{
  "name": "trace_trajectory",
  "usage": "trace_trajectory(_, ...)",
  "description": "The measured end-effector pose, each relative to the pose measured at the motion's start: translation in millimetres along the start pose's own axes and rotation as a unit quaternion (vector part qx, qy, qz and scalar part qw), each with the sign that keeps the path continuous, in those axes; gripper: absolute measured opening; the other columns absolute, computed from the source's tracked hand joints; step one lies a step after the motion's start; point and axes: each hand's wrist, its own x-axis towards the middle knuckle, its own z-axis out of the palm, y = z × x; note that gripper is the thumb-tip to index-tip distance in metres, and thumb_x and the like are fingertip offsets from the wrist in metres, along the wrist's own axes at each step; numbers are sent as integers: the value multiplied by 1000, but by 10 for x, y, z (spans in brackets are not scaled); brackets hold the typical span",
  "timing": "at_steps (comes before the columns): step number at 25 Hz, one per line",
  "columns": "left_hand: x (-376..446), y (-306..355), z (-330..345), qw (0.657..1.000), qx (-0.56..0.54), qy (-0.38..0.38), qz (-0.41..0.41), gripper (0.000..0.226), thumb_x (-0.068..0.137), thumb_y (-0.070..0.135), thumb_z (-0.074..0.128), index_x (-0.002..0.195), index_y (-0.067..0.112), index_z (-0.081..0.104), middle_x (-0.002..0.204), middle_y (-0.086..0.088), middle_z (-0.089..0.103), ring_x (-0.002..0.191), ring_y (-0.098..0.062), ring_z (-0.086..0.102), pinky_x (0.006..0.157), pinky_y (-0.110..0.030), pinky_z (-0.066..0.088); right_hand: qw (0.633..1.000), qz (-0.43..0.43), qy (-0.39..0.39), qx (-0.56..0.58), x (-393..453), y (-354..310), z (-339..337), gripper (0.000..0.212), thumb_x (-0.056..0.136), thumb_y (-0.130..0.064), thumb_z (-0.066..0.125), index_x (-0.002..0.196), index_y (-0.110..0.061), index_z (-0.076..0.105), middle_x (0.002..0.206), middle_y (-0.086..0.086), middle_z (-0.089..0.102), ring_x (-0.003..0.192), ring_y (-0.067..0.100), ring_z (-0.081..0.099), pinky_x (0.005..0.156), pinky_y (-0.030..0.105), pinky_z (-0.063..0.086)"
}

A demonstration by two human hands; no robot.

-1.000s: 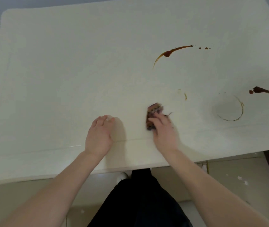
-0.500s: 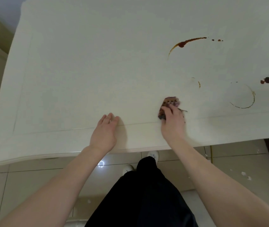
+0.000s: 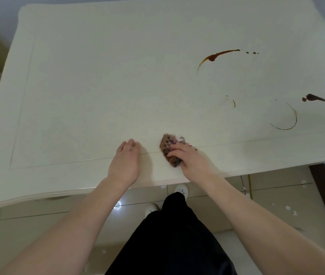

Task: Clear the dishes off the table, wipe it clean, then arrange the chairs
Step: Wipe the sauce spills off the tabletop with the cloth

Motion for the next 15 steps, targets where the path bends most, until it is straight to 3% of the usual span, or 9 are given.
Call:
trace_trajectory(3,31,21,-27,1000,7,7,-10,65,80,-6,37,143,11,32,150,-3,27,135,-29,26,106,-32,36,992,99,78,2,-138,457,-229,50,81,5,52,122,-22,62,144,-4,46,132,21,41,111,32,29)
trace_trajectory(8,114,117,-52,998,46,-11,-35,55,82,2,42,135,14,37,132,-9,39,117,-32,37,84,-35,45,939,304,152,-54,-51,722,-379,47,91,-11,50,137,-20,45,151,4,33,136,28,32,111,45,31)
trace_trajectory(9,128,139,-62,998,56,-15,-40,52,83,6,44,134,15,37,128,-10,40,113,-32,38,81,-35,45,939,291,156,-101,15,583,-284,47,89,-12,51,135,-17,46,148,9,34,133,32,35,109,47,32)
trace_trajectory(11,173,194,-97,996,75,-20,-55,46,85,13,46,130,18,39,120,-11,42,107,-32,40,78,-37,44,971,156,127,-128,130,244,-14,47,81,-11,57,128,-14,52,144,14,39,129,38,38,109,49,30)
trace_trajectory(13,267,292,-145,992,102,-15,-68,40,86,19,49,125,18,43,115,-12,45,104,-32,43,78,-38,43,996,-22,29,-84,163,-5,164,46,81,-10,61,126,-15,58,148,13,39,136,36,32,114,46,18)
trace_trajectory(15,432,458,-183,992,111,-7,-67,37,86,22,50,123,16,47,115,-12,47,106,-33,43,81,-37,41,990,-124,-47,-41,216,137,19,42,86,-8,58,127,-16,59,149,10,38,141,29,27,116,37,10)
